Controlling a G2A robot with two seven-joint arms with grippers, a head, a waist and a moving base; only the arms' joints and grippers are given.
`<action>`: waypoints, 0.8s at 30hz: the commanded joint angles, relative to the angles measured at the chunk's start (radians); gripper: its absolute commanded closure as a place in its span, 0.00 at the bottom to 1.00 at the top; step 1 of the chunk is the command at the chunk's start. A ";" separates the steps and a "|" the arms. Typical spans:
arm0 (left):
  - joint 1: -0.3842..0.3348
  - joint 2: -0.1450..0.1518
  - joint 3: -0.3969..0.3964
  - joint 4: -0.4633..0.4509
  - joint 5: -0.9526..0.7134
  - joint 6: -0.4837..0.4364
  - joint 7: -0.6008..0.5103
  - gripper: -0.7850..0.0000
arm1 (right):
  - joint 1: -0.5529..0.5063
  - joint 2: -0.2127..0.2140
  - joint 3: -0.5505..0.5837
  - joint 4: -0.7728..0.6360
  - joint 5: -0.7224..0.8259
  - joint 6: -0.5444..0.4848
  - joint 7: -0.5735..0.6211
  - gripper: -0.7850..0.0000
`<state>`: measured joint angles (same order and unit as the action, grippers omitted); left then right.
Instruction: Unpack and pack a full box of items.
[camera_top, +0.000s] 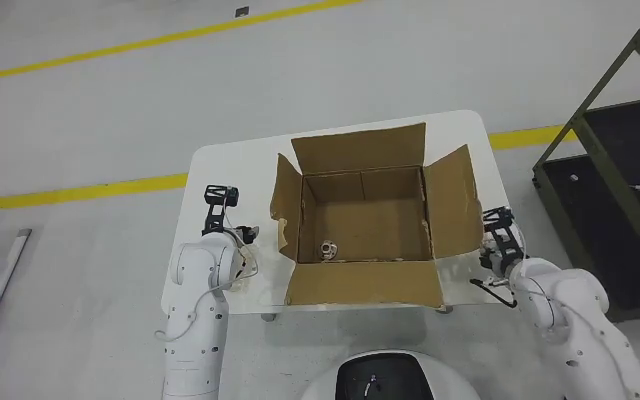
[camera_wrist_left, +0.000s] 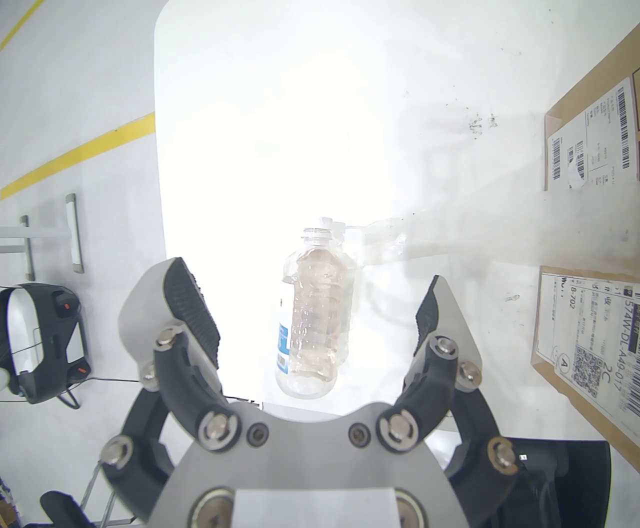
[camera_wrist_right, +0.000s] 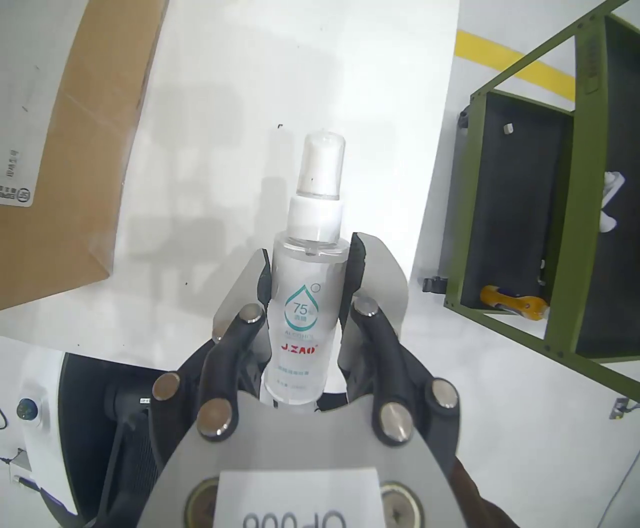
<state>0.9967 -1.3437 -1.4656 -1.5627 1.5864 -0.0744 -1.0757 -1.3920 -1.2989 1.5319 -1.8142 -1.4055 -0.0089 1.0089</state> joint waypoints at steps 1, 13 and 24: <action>0.000 0.000 0.000 0.000 0.000 0.000 0.000 0.00 | 0.009 0.000 -0.008 0.023 0.008 -0.005 -0.004 1.00; 0.000 0.000 0.000 0.000 0.000 0.000 0.000 0.00 | 0.040 0.001 -0.020 0.089 0.069 -0.018 -0.013 0.83; 0.000 0.000 0.000 0.000 0.000 0.000 0.000 0.00 | 0.052 0.005 -0.027 0.105 0.076 -0.023 -0.005 0.58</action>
<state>0.9967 -1.3437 -1.4656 -1.5627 1.5864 -0.0744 -1.0757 -1.3391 -1.2945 1.5041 -1.7073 -1.3307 -0.0311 1.0036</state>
